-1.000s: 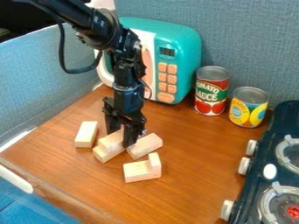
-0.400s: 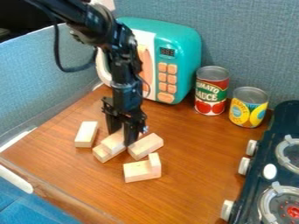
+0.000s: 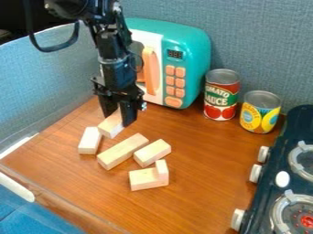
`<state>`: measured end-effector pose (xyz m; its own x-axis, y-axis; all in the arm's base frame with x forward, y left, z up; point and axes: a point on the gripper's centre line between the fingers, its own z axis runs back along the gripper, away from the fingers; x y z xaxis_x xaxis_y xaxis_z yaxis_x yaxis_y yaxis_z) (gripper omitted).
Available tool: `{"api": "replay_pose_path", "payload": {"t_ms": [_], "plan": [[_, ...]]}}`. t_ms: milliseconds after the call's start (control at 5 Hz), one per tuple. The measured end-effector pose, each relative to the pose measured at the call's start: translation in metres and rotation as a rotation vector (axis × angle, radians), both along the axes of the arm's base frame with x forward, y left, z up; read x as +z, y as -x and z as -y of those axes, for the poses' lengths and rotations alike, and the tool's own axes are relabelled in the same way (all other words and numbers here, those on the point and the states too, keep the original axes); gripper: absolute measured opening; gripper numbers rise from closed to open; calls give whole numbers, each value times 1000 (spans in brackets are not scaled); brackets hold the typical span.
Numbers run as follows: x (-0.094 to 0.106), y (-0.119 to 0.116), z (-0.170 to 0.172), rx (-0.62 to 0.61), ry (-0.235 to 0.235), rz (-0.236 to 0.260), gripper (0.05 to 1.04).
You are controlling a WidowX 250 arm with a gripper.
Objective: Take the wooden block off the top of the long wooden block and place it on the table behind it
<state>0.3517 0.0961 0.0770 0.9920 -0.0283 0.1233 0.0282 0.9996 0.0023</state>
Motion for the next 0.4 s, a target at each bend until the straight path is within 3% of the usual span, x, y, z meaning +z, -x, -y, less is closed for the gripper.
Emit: {"api": "replay_pose_path", "payload": {"t_ms": [400], "plan": [[-17,-21,-16,151,-87,-66,566]]}}
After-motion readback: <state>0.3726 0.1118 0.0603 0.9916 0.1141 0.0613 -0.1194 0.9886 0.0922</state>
